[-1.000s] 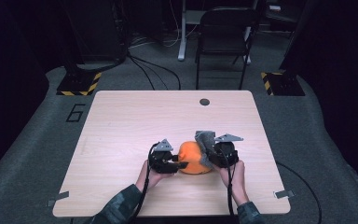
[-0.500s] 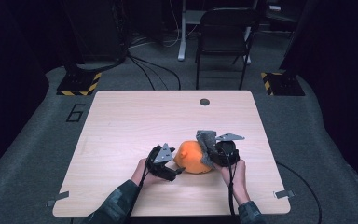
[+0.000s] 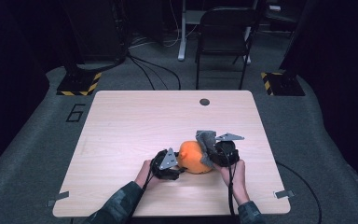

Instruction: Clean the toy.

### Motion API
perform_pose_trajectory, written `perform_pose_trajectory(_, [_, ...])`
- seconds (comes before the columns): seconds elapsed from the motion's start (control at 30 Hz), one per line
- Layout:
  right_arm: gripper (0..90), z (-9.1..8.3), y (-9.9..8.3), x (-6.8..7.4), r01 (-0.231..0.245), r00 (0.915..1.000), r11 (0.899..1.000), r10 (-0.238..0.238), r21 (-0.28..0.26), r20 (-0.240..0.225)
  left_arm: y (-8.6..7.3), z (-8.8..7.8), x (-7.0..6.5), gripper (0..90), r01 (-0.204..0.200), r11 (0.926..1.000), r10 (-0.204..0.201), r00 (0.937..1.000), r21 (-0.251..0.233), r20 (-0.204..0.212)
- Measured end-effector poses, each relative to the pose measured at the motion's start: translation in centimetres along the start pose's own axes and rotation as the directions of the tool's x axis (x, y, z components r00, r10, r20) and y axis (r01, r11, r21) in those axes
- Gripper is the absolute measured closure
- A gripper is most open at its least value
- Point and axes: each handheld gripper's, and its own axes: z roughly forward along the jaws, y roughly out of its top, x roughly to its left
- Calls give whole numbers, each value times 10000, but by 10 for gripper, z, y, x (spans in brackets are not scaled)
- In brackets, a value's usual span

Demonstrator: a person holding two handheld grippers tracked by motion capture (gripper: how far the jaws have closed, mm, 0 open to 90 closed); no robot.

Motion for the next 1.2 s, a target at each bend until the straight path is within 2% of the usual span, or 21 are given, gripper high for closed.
perform_pose_trajectory(0.1, [730, -7, 2, -6, -76, 9999, 9996, 74, -283, -89, -1, -1, 0, 552, 44, 10000, -44, 10000, -70, 22])
perform_pose_trajectory(0.17, [728, -18, 5, -17, -83, 9989, 9989, 105, -471, 462, -1, -2, 1, 581, -7, 10000, 7, 10000, -25, 45])
perform_pose_trajectory(0.23, [729, -33, 5, -36, -375, 9918, 9973, 449, -633, 1194, -2, -2, 2, 598, -3, 10000, 3, 10000, -14, 62])
perform_pose_trajectory(0.3, [729, -40, -1, -59, -991, 9847, 9937, 1056, -533, 1388, -2, -2, 2, 609, 2, 10000, -2, 10000, -12, 87])
perform_pose_trajectory(0.37, [729, -37, -11, -78, -1517, 9736, 9882, 1528, -193, 1695, -1, -2, 1, 624, 1, 10000, -1, 10000, 5, 60])
perform_pose_trajectory(0.4, [729, -32, -17, -85, -1727, 9709, 9850, 1696, 38, 1690, -1, -2, 1, 635, -37, 10000, 36, 10000, 16, 50])
perform_pose_trajectory(0.43, [729, -27, -22, -89, -2012, 9646, 9790, 1922, 327, 1807, -1, -2, 1, 644, -33, 10000, 33, 10000, 14, 2])
perform_pose_trajectory(0.5, [728, -16, -28, -93, -2115, 9630, 9749, 1957, 697, 1854, -2, -1, 1, 667, 16, 10000, -15, 10000, -71, 71])
perform_pose_trajectory(0.63, [727, -8, -30, -93, -2053, 9651, 9748, 1868, 875, 1833, -5, -2, 3, 713, 216, 9991, -215, 9998, -369, 39])
perform_pose_trajectory(0.73, [726, -9, -30, -93, -2072, 9643, 9746, 1889, 846, 1855, -1, -6, 2, 740, 344, 9957, -349, 9994, -856, -50])
perform_pose_trajectory(0.87, [726, -13, -30, -96, -2101, 9630, 9753, 1944, 682, 1867, 9, -18, 4, 750, 790, 9858, -775, 9969, -1482, 163])
perform_pose_trajectory(0.93, [726, -14, -30, -97, -2224, 9602, 9729, 2073, 636, 1875, 15, -27, 6, 749, 1339, 9740, -1287, 9909, -1828, 400])
perform_pose_trajectory(0.97, [726, -16, -29, -98, -2315, 9574, 9708, 2157, 637, 1918, 18, -30, 7, 748, 1618, 9658, -1536, 9865, -2024, 561])
perform_pose_trajectory(1.0, [726, -16, -29, -99, -2193, 9603, 9740, 2052, 565, 1891, 21, -34, 9, 748, 1790, 9615, -1685, 9834, -2083, 675])
perform_pose_trajectory(1.13, [726, -18, -29, -101, -2160, 9606, 9753, 2039, 458, 1891, 29, -45, 11, 747, 2761, 9306, -2555, 9601, -2403, 1138])
perform_pose_trajectory(1.17, [726, -18, -29, -100, -2192, 9600, 9746, 2069, 466, 1884, 30, -46, 12, 747, 2912, 9277, -2698, 9554, -2335, 1197])
perform_pose_trajectory(1.2, [726, -19, -29, -100, -2190, 9602, 9746, 2068, 465, 1880, 31, -46, 11, 746, 3192, 9188, -2954, 9462, -2323, 1318])
